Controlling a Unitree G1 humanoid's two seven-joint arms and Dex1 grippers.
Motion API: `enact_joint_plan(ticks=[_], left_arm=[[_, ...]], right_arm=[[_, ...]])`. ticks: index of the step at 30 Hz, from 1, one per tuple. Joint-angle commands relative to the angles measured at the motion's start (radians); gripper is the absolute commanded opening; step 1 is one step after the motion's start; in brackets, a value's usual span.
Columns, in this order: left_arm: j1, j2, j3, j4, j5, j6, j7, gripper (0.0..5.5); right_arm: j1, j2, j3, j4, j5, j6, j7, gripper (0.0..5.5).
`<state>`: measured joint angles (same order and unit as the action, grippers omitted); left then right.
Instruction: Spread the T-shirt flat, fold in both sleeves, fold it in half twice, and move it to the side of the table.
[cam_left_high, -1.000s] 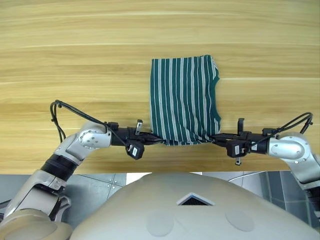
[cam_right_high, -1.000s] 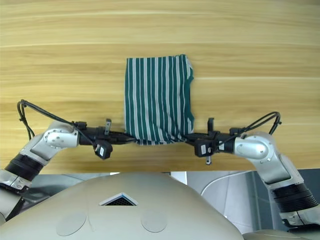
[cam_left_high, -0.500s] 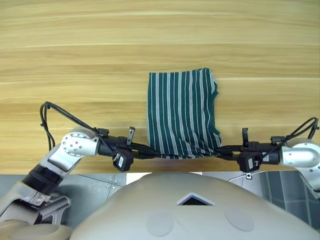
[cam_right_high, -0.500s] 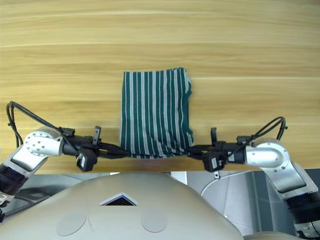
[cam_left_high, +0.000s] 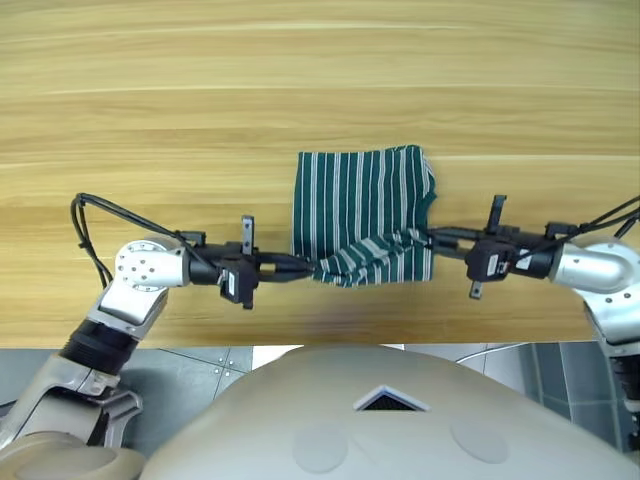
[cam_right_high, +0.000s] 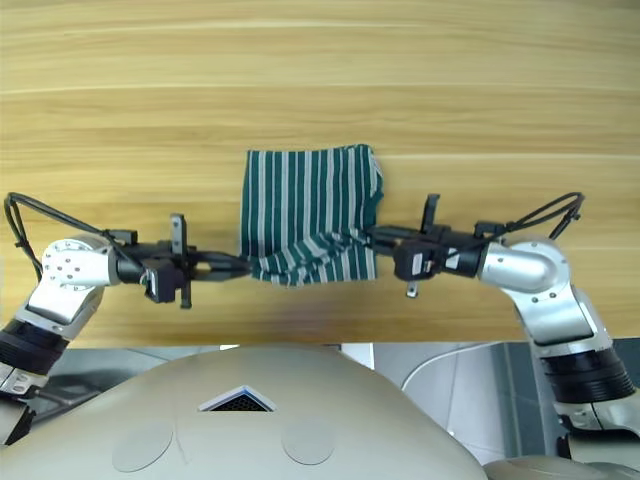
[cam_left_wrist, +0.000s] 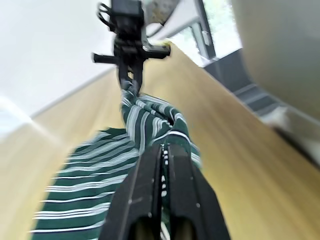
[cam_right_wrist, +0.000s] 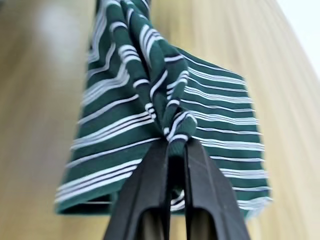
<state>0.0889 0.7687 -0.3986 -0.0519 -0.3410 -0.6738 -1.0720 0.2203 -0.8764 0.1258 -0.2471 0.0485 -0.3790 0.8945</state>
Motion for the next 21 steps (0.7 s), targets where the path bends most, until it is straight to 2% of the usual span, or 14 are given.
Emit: enact_joint_plan(ticks=[1,8,16,21], left_arm=[[-0.08,-0.071,0.07,0.047,-0.009,0.023,0.041,0.0],[-0.275,-0.217,0.146,0.292,0.087,0.038,0.137,0.0],[-0.569,-0.37,0.138,0.876,0.333,-0.046,0.288,0.0],[-0.751,-0.465,0.118,1.19,0.481,-0.048,0.462,0.0]], right_arm=[[-0.113,0.035,0.004,0.017,-0.046,0.061,-0.03,0.14],[-0.26,0.095,0.037,0.098,-0.161,0.135,-0.084,0.14],[-0.469,0.2,0.103,0.33,-0.317,0.193,-0.192,0.14],[-0.566,0.269,0.157,0.505,-0.441,0.238,-0.299,0.14]])
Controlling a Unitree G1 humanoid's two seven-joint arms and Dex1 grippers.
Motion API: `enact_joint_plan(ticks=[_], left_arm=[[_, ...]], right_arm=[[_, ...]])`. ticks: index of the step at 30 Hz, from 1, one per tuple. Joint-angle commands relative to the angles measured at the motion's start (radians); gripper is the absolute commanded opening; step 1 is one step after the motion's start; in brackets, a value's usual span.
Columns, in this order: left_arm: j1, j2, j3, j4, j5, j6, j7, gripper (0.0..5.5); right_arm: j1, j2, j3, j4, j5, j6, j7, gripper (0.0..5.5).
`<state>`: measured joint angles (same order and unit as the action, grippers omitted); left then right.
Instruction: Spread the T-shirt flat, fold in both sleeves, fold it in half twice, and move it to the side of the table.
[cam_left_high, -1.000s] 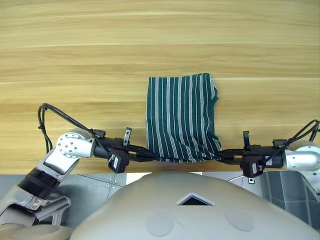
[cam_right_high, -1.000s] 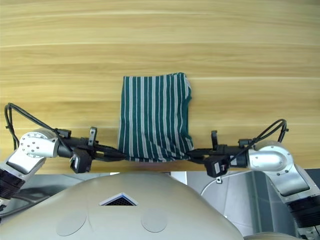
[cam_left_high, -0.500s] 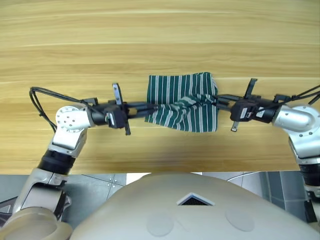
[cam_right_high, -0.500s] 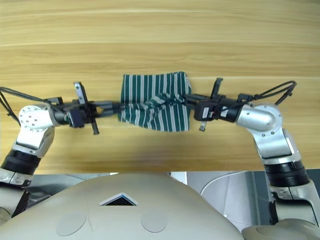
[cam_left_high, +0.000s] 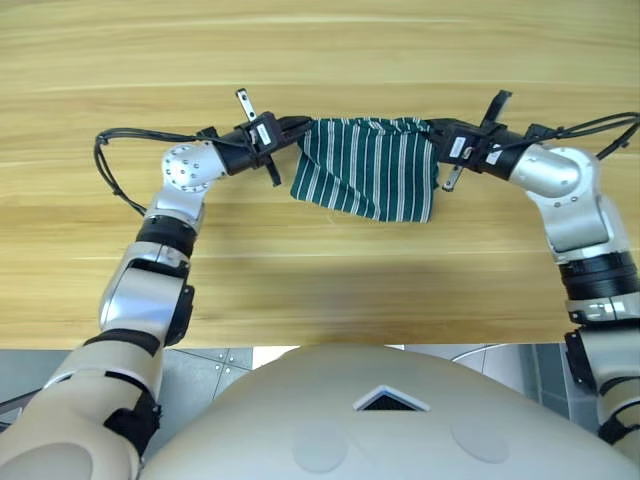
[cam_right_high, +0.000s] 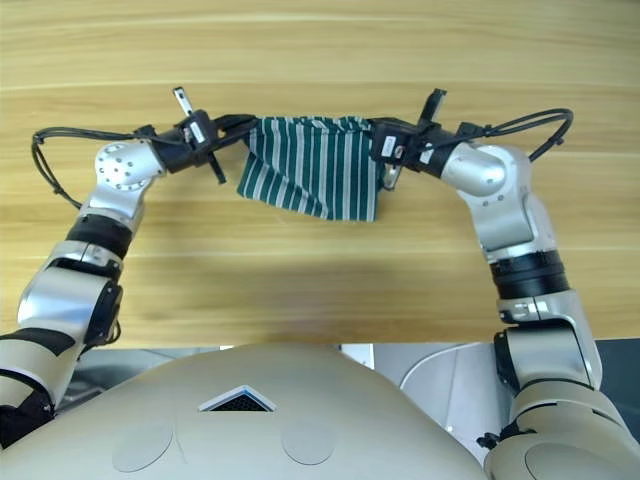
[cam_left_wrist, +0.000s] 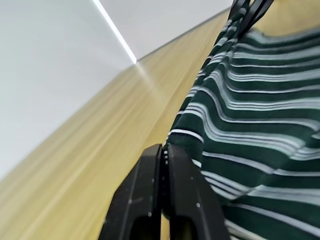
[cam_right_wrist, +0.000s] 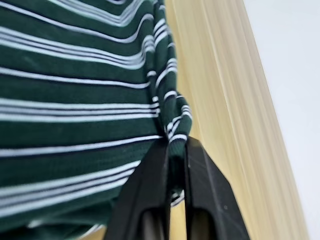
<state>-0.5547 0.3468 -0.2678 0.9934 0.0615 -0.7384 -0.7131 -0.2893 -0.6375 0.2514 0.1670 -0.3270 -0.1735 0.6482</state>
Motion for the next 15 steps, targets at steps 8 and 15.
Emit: enact_joint_plan(ticks=[8,15], left_arm=[[-0.197,-0.138,-0.073,0.329,0.265,0.136,0.322,0.0],[-0.195,-0.165,-0.048,0.362,0.264,0.251,0.266,0.63]], right_arm=[[-0.092,0.097,0.15,0.289,-0.202,0.037,-0.133,0.13],[-0.136,0.131,0.145,0.494,-0.197,0.033,-0.234,0.94]])
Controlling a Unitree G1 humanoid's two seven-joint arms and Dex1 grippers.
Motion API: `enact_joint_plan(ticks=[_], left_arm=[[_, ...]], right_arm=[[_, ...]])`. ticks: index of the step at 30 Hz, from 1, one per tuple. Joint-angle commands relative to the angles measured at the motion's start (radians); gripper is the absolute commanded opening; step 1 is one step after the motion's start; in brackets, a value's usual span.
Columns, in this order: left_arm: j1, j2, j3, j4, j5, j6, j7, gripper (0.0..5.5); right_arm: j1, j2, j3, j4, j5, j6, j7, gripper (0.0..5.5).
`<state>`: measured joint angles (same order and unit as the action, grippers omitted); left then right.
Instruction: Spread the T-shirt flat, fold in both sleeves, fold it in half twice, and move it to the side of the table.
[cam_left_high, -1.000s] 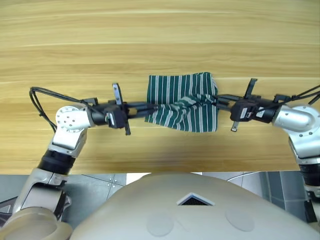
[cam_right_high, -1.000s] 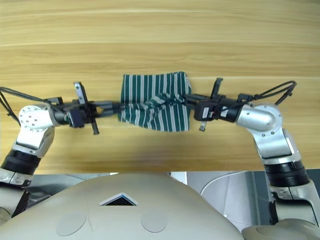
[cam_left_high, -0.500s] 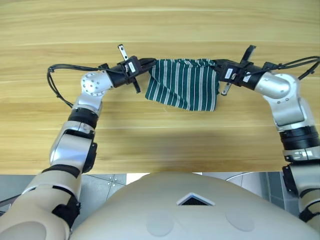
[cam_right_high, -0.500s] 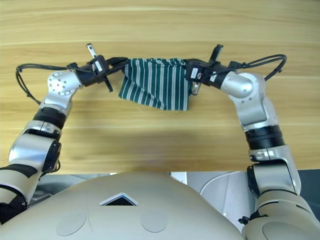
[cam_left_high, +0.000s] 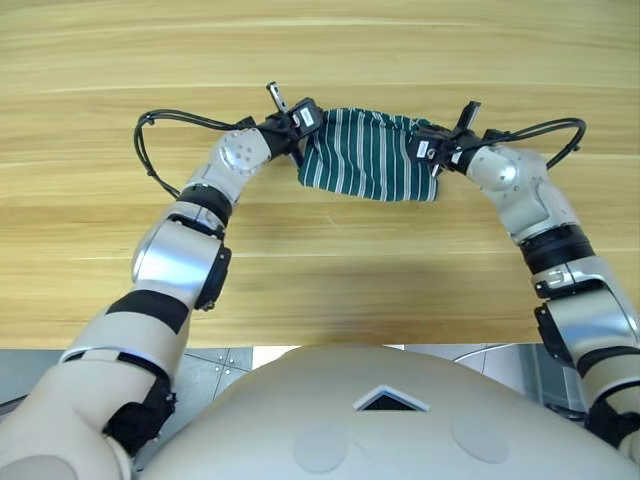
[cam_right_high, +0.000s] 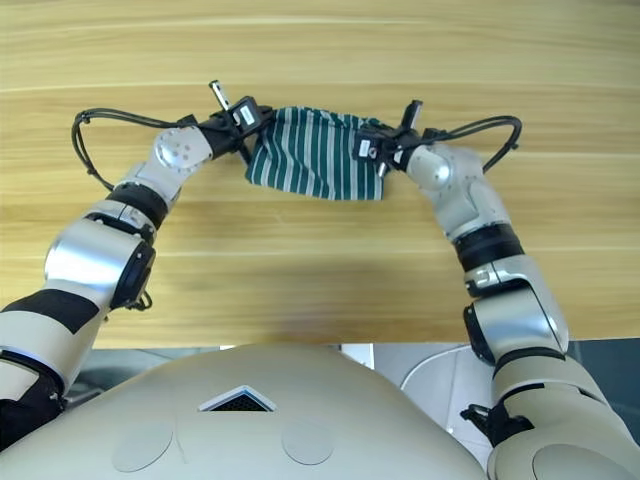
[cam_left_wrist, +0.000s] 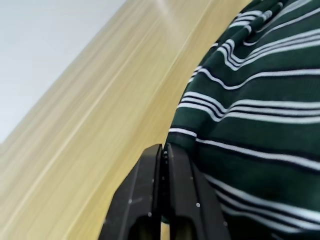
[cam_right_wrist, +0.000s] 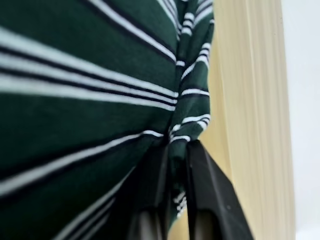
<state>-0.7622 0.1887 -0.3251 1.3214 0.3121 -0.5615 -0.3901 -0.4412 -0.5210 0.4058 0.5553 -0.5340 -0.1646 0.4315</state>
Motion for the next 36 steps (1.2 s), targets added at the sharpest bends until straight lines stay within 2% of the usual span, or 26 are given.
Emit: enact_joint_plan(ticks=[1,4,7,12,15,18,20,22,24,27,29,31,36], left_arm=[[0.01,-0.007,0.023,0.033,0.001,0.081,-0.067,0.88],[-0.012,0.006,0.083,0.034,-0.036,0.121,-0.02,1.29],[-0.052,0.016,0.178,0.033,-0.098,0.166,0.076,1.83],[-0.083,0.011,0.372,0.028,-0.247,0.198,0.098,1.86],[-0.067,-0.002,0.54,-0.002,-0.431,0.13,-0.112,1.86],[-0.048,-0.011,0.664,-0.042,-0.589,0.077,-0.362,1.86],[-0.018,-0.021,0.682,-0.083,-0.638,0.009,-0.546,1.51],[0.026,-0.031,0.661,-0.13,-0.652,-0.077,-0.717,1.2],[0.081,-0.039,0.619,-0.184,-0.657,-0.136,-0.892,0.88],[0.149,-0.032,0.539,-0.217,-0.615,-0.203,-1.039,0.29],[0.172,-0.025,0.504,-0.226,-0.599,-0.227,-1.088,0.04],[0.186,-0.015,0.477,-0.235,-0.588,-0.236,-1.122,0.0],[0.175,0.02,0.415,-0.21,-0.505,-0.303,-1.048,0.0]], right_arm=[[0.008,0.016,-0.025,0.119,0.024,0.023,-0.03,1.18],[-0.008,0.022,-0.133,0.124,0.153,0.013,-0.028,1.6],[-0.044,0.054,-0.293,0.156,0.369,0.011,0.018,2.19],[-0.169,0.109,-0.546,0.301,0.684,0.074,0.097,3.08],[-0.191,0.096,-0.625,0.324,0.765,0.049,0.119,3.63],[-0.161,0.112,-0.599,0.233,0.738,-0.039,0.136,4.21],[-0.141,0.13,-0.553,0.151,0.691,-0.111,0.131,4.48],[-0.129,0.137,-0.481,0.095,0.598,-0.182,0.101,4.48],[-0.133,0.139,-0.408,0.074,0.5,-0.228,0.068,4.17],[-0.163,0.138,-0.327,0.11,0.382,-0.262,0.018,3.51],[-0.175,0.142,-0.294,0.124,0.341,-0.274,0.006,3.2],[-0.186,0.139,-0.255,0.146,0.282,-0.287,-0.022,2.88],[-0.19,0.13,-0.166,0.182,0.174,-0.306,-0.045,1.9]])
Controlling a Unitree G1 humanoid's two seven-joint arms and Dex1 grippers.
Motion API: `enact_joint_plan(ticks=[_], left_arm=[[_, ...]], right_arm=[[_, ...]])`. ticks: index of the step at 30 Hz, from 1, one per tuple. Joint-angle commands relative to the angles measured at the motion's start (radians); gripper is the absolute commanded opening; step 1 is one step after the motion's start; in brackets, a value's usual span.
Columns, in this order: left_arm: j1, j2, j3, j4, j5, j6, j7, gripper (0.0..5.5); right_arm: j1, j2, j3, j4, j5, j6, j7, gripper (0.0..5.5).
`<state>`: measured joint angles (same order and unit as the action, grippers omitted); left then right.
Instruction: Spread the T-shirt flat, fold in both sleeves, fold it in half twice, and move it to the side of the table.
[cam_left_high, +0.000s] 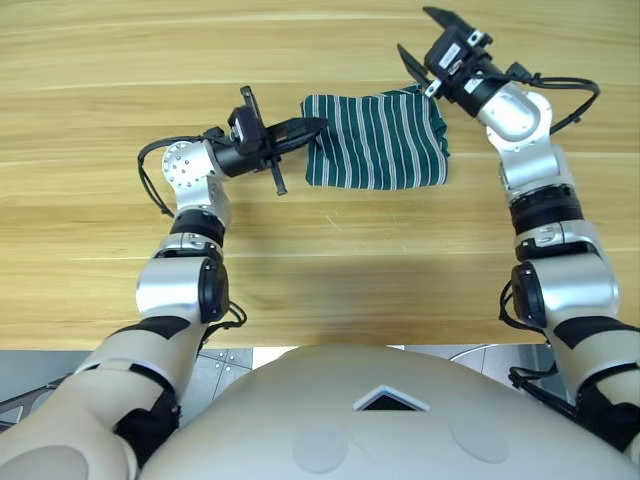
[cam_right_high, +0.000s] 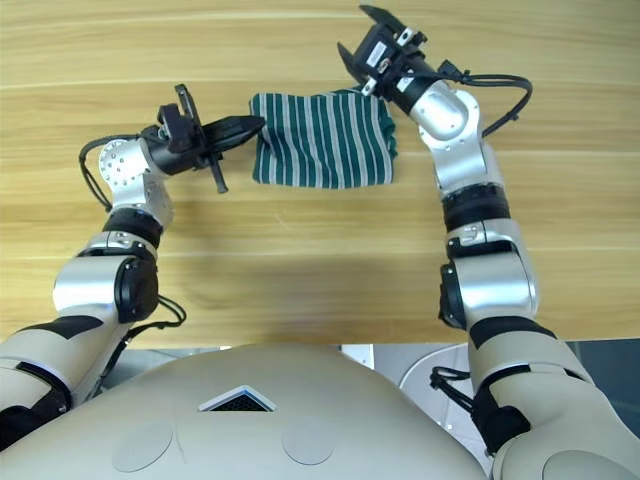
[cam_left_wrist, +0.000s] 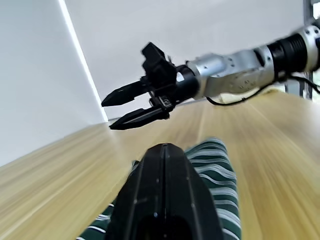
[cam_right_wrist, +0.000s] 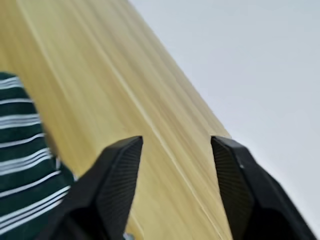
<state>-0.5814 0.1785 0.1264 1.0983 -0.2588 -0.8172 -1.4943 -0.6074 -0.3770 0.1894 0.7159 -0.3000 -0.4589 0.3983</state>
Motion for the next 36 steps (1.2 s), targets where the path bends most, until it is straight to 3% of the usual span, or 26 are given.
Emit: enact_joint_plan(ticks=[1,7,10,13,25,31,36], left_arm=[[-0.011,0.038,-0.048,0.022,0.092,-0.062,0.088,0.0],[-0.047,0.102,-0.173,0.065,0.329,-0.137,0.352,0.0],[-0.077,0.151,-0.304,0.063,0.547,-0.148,0.544,0.0],[-0.113,0.18,-0.429,0.056,0.728,-0.145,0.694,0.0],[-0.215,0.225,-0.765,0.109,1.062,-0.089,0.958,0.0],[-0.229,0.23,-0.819,0.116,1.06,-0.108,1.003,0.0],[-0.221,0.235,-0.839,0.108,1.05,-0.121,1.03,0.0]], right_arm=[[-0.023,-0.016,0.067,0.026,-0.077,-0.016,-0.011,1.74],[-0.011,-0.023,0.138,0.016,-0.128,-0.036,0.023,0.63],[-0.013,-0.02,0.157,0.017,-0.136,-0.034,0.028,0.06],[-0.019,-0.013,0.171,0.024,-0.142,-0.029,0.028,0.02],[-0.034,0.061,0.275,0.058,-0.183,-0.028,0.07,0.02],[-0.078,0.113,0.303,0.176,-0.186,-0.034,0.075,0.02],[-0.159,0.115,0.264,0.393,-0.19,0.029,-0.027,0.02]])
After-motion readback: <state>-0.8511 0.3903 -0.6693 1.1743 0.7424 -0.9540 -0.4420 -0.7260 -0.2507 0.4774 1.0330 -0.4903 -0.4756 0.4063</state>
